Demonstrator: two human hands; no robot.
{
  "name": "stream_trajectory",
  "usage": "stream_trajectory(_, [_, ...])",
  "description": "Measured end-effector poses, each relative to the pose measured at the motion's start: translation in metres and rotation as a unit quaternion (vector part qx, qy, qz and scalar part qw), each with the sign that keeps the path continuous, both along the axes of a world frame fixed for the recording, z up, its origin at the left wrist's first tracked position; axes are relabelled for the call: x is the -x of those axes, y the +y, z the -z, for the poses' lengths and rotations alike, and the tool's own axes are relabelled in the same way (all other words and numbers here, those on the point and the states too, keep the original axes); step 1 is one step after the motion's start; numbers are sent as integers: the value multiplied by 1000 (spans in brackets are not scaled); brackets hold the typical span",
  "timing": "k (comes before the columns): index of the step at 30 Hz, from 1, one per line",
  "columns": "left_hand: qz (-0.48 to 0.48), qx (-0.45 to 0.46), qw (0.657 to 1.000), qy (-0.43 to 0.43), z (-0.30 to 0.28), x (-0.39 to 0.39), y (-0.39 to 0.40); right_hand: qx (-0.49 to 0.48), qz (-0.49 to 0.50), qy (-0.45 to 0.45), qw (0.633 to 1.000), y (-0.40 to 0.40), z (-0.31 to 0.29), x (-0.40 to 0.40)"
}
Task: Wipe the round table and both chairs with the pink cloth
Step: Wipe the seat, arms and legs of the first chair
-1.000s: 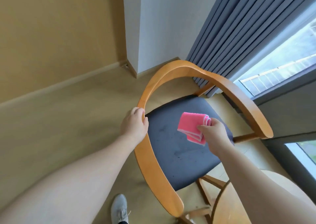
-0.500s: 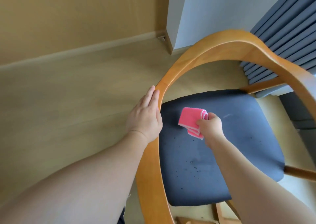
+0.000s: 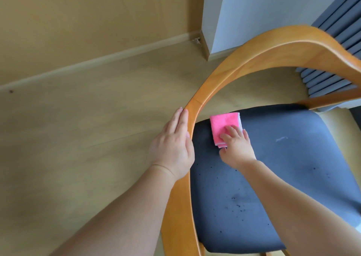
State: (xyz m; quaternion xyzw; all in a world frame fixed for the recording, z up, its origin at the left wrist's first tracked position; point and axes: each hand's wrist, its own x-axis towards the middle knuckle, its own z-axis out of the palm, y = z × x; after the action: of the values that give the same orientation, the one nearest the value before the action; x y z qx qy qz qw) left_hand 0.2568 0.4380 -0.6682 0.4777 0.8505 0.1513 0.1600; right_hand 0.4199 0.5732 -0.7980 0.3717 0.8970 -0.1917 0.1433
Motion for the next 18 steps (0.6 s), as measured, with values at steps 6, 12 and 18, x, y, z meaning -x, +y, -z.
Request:
stream_trajectory(6, [0, 6, 1000, -13, 1, 2, -1, -38, 11, 32, 999, 15, 10, 22])
stream_trajectory(12, [12, 16, 1000, 1, -3, 0, 3, -54, 11, -44, 998, 11, 36, 30])
stream_trajectory(18, [45, 13, 998, 41, -10, 1, 3, -78, -46, -25, 996, -11, 40, 56])
